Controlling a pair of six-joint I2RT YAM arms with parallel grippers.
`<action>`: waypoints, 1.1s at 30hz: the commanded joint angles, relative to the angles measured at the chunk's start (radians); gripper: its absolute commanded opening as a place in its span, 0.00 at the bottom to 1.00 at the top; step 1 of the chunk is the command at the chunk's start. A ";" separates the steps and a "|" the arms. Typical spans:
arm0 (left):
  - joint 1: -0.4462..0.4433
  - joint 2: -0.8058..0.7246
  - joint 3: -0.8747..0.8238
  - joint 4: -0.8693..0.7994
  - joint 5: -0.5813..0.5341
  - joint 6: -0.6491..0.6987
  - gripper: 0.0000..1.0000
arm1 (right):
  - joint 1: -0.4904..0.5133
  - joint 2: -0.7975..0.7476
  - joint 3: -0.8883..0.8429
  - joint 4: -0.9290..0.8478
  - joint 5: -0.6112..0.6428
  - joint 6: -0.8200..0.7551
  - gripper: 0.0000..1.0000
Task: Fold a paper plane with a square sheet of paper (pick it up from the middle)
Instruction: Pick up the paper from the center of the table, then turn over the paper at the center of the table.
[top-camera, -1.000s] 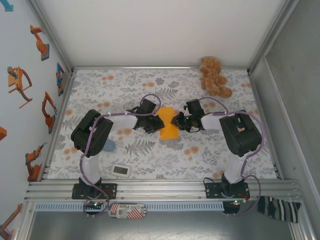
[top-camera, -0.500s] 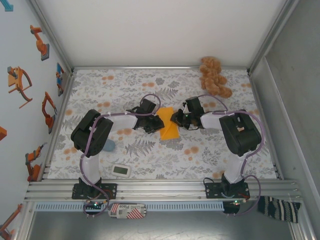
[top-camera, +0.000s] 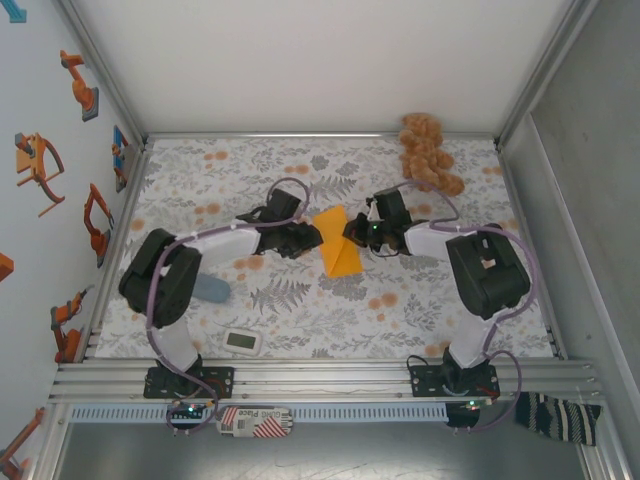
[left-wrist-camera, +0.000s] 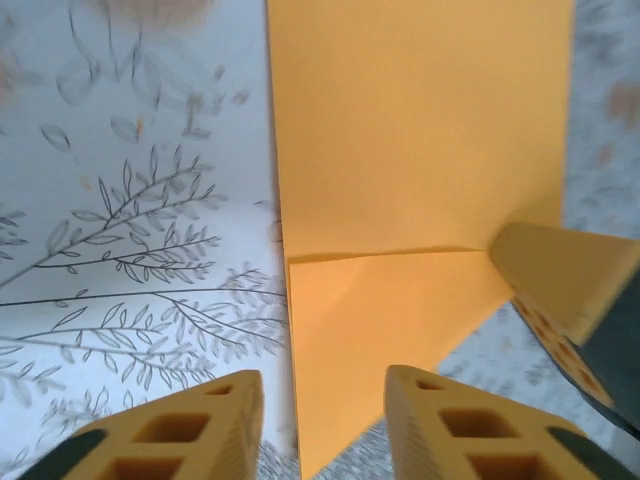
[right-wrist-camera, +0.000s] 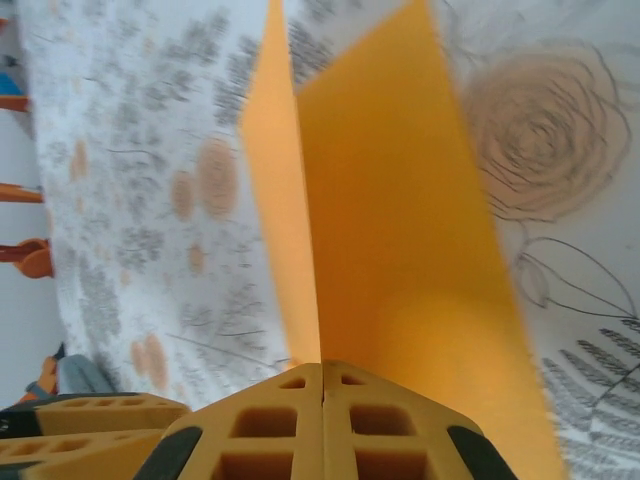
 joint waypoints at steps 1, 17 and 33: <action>0.020 -0.151 -0.047 0.020 -0.047 0.004 0.46 | -0.017 -0.122 0.047 0.018 -0.023 -0.046 0.00; 0.036 -0.438 -0.298 0.659 0.114 -0.199 0.99 | -0.027 -0.243 0.173 0.298 -0.266 0.260 0.00; 0.020 -0.351 -0.243 0.882 0.203 -0.266 0.74 | -0.033 -0.245 0.156 0.389 -0.304 0.346 0.00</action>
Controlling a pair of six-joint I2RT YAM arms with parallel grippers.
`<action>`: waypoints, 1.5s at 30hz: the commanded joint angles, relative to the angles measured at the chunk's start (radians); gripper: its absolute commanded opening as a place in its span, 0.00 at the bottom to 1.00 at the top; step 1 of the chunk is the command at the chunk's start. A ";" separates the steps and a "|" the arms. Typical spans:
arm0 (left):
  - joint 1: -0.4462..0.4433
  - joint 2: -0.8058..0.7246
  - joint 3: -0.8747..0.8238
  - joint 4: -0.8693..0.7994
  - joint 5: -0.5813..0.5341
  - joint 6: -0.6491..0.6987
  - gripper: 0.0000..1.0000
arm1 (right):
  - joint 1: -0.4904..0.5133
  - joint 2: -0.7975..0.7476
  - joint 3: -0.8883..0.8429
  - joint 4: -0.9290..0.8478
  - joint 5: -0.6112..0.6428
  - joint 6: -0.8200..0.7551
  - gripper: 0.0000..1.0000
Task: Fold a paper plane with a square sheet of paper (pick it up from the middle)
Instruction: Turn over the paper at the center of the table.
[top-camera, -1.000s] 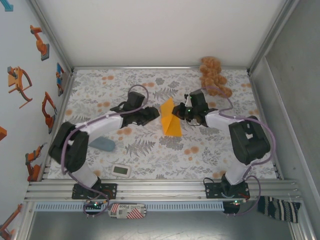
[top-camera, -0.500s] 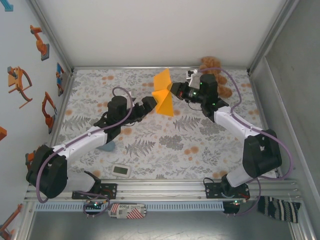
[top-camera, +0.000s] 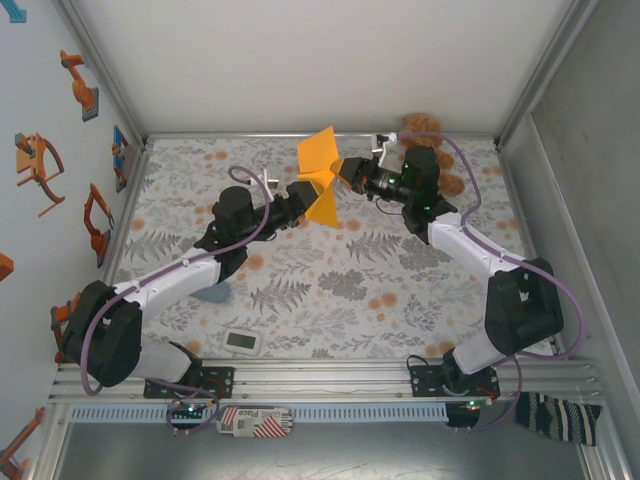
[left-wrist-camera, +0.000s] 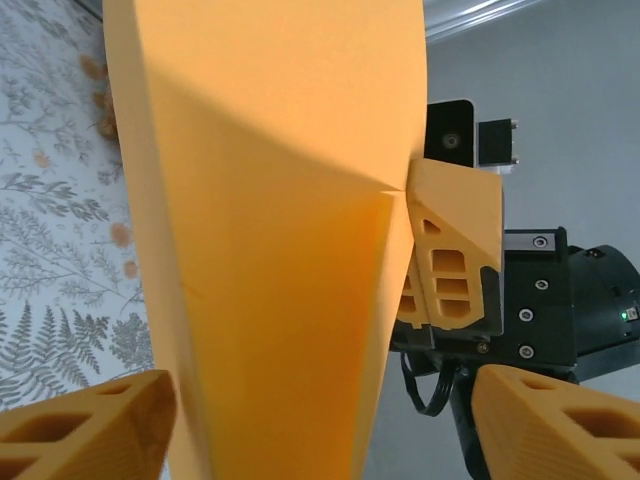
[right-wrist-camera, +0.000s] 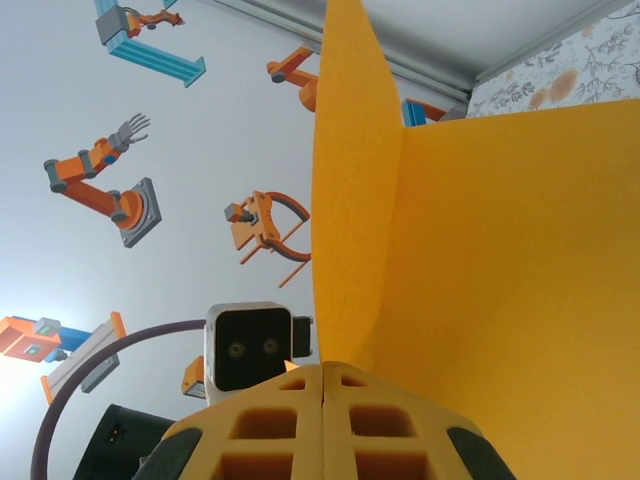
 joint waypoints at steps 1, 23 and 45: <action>-0.005 0.004 0.018 0.104 0.027 -0.019 0.71 | -0.010 -0.006 0.011 0.045 -0.018 0.013 0.00; 0.002 -0.028 0.021 0.007 -0.015 0.051 0.20 | -0.028 -0.041 0.012 -0.099 -0.007 -0.080 0.14; -0.031 0.049 0.375 -1.243 -0.619 0.573 0.11 | -0.125 -0.263 0.036 -0.801 0.482 -0.545 0.44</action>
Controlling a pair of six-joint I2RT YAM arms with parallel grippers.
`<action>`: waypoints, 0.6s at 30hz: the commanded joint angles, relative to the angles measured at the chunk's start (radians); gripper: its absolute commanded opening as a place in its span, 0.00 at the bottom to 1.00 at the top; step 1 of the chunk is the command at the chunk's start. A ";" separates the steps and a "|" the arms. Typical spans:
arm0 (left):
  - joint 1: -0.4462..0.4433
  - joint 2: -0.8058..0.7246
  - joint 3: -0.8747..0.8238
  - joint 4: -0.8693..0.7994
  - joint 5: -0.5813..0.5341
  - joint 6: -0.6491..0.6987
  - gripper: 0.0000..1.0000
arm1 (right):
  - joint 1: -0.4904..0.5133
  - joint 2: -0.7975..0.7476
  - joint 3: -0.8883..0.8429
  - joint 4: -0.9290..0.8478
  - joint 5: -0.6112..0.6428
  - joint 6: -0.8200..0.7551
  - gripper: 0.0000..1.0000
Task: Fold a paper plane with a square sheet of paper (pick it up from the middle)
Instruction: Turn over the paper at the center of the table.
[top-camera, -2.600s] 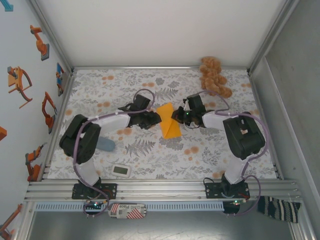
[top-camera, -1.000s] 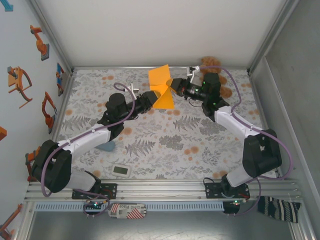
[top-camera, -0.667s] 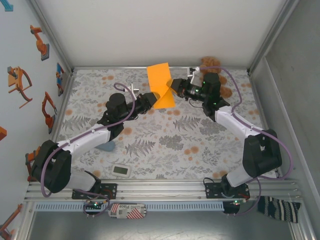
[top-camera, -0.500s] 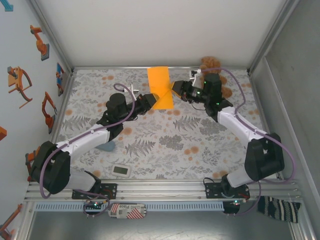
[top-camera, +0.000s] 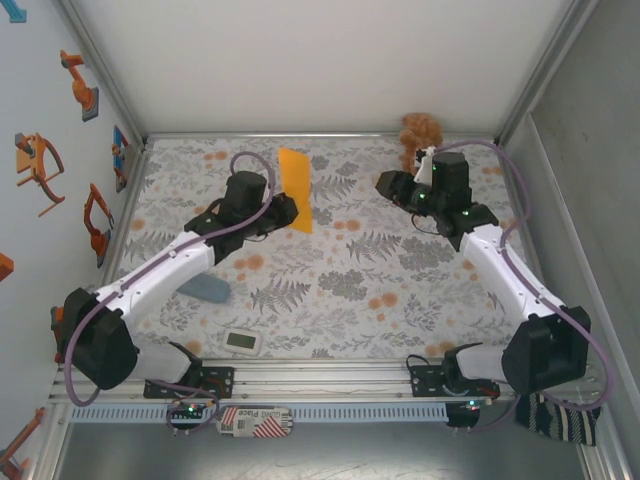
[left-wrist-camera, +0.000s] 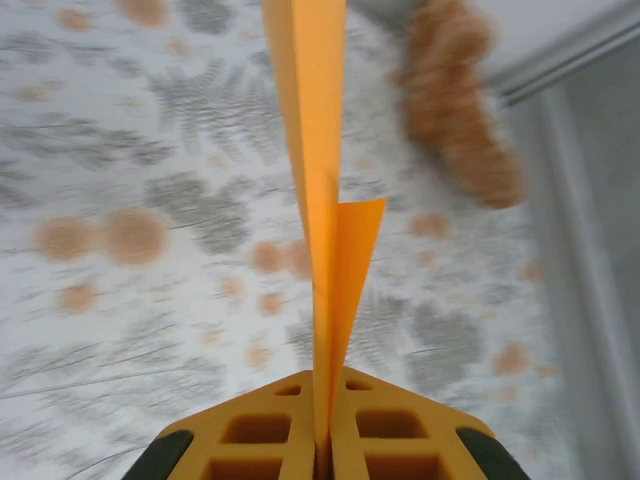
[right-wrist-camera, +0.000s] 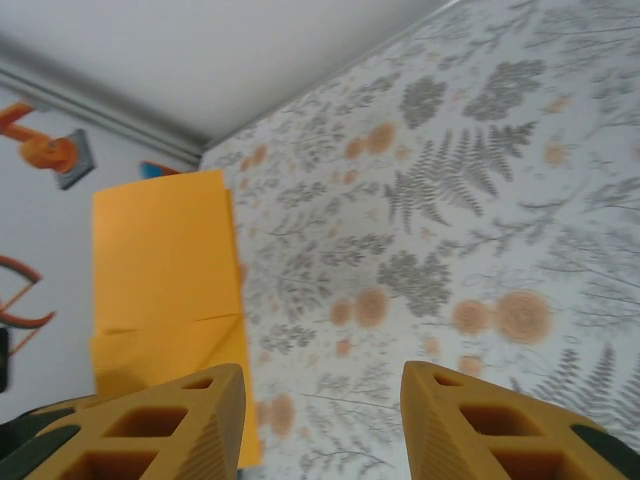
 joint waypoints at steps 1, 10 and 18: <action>-0.017 0.088 0.113 -0.405 -0.260 0.146 0.10 | 0.000 -0.031 0.034 -0.102 0.129 -0.080 0.44; -0.112 0.412 0.409 -0.760 -0.677 0.182 0.10 | 0.000 -0.035 0.020 -0.126 0.185 -0.087 0.42; -0.183 0.721 0.641 -0.889 -0.718 0.191 0.10 | -0.003 -0.065 -0.019 -0.153 0.264 -0.079 0.41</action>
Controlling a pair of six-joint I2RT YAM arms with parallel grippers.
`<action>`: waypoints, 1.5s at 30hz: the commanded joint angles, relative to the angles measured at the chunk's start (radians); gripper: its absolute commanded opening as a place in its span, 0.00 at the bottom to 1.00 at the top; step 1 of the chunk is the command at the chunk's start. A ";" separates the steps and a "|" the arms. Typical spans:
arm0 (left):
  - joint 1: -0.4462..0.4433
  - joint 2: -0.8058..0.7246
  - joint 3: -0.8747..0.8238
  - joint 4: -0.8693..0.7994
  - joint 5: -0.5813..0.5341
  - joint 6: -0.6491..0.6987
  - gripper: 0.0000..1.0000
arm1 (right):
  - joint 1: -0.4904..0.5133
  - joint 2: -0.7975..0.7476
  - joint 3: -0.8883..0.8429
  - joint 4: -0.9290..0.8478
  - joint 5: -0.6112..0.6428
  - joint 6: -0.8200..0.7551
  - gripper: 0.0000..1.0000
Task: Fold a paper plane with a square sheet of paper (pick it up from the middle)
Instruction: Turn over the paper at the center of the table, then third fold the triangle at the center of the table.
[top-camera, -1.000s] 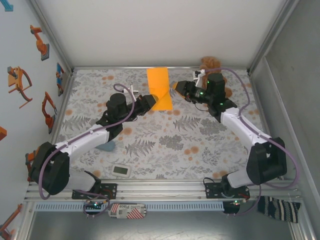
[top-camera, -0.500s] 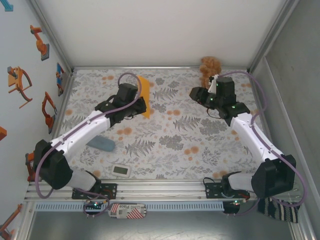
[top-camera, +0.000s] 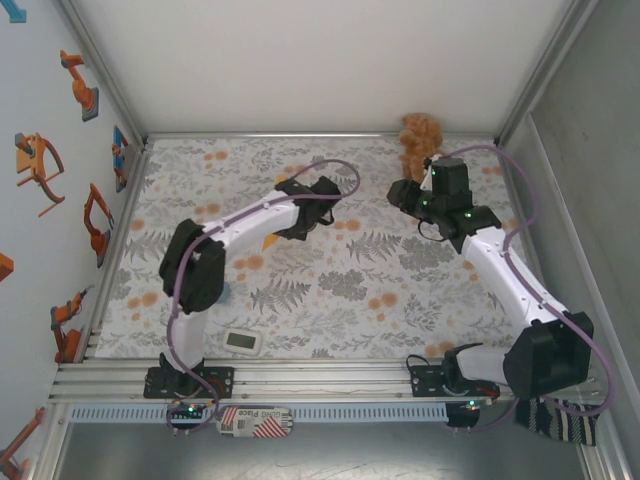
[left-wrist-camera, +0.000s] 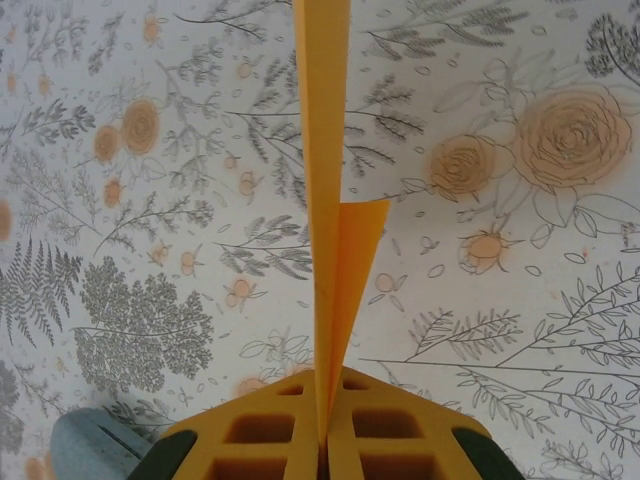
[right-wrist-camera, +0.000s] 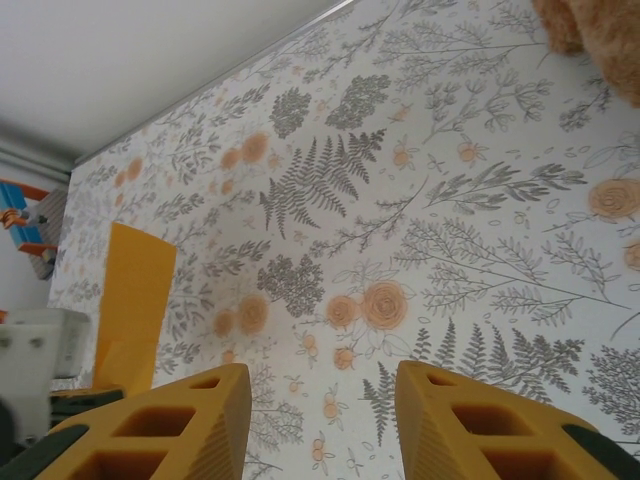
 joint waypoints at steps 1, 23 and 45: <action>-0.016 0.083 0.075 -0.090 0.039 0.031 0.10 | -0.006 -0.042 -0.021 -0.020 0.067 -0.004 0.41; 0.155 -0.280 -0.362 0.628 0.909 -0.169 0.69 | 0.034 0.119 -0.044 0.039 -0.078 0.045 0.38; 0.356 -0.621 -0.729 0.619 0.725 -0.218 0.96 | 0.390 0.727 0.225 0.157 -0.213 0.113 0.22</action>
